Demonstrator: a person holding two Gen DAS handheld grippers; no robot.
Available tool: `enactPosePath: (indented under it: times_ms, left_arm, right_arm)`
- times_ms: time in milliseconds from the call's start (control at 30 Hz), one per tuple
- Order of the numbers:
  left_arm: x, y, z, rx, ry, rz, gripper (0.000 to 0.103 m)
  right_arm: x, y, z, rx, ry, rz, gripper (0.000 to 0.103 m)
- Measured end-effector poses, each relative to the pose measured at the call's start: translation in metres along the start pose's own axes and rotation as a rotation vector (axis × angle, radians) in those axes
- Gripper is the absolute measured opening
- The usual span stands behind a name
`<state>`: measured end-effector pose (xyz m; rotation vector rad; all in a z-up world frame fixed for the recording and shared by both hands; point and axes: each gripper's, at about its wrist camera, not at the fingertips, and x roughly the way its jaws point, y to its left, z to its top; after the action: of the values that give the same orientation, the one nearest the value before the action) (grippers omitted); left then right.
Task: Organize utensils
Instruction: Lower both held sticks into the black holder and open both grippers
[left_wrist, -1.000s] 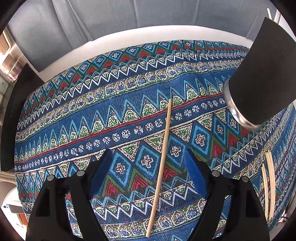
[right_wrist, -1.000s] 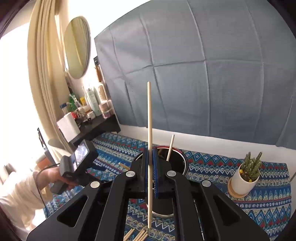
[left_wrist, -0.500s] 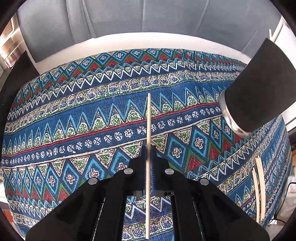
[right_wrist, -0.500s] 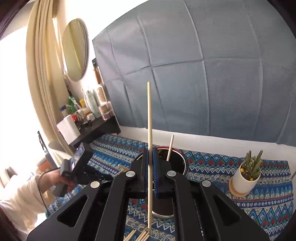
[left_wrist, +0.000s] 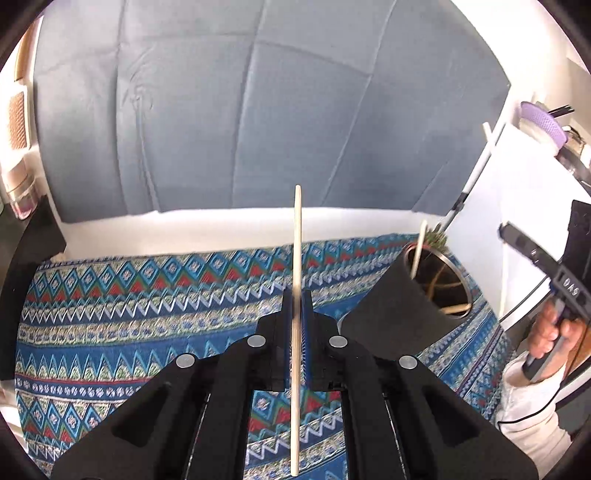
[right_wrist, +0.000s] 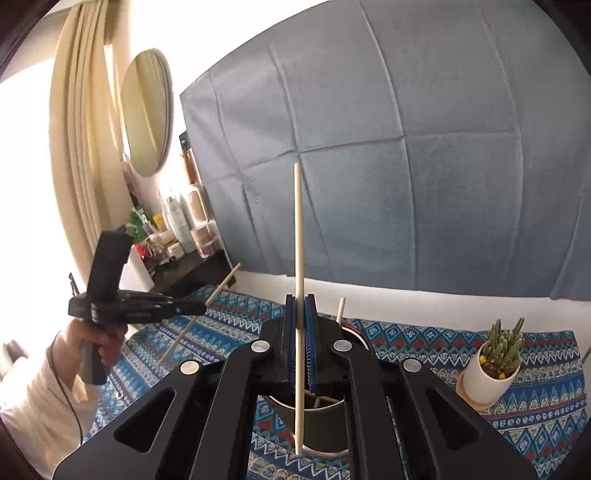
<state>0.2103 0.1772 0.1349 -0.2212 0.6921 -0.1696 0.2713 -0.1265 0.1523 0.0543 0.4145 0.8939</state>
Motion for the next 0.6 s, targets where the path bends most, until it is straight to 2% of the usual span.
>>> enactPosePath:
  times_ms: [67,167,300,433,600]
  left_arm:
    - [-0.003,-0.016,0.011,0.017,-0.065,-0.046,0.005]
    - [-0.006,-0.038,0.024,0.046,-0.219,-0.134,0.005]
    - [-0.002,-0.054,0.033,0.035,-0.377,-0.262,0.005]
    - [0.012,-0.062,0.042,-0.002,-0.471,-0.332,0.005]
    - [0.033,-0.072,0.038,-0.009,-0.532,-0.414,0.005]
  right_arm:
    - [0.001,0.000,0.001,0.000,-0.038,-0.007,0.005]
    - [0.004,-0.001,0.000,0.007,-0.097,-0.002,0.005]
    - [0.006,-0.004,-0.001,0.021,-0.177,0.018,0.005]
    - [0.007,-0.008,-0.004,0.029,-0.248,0.039,0.005]
    - [0.014,-0.016,-0.015,0.043,-0.296,0.054,0.005]
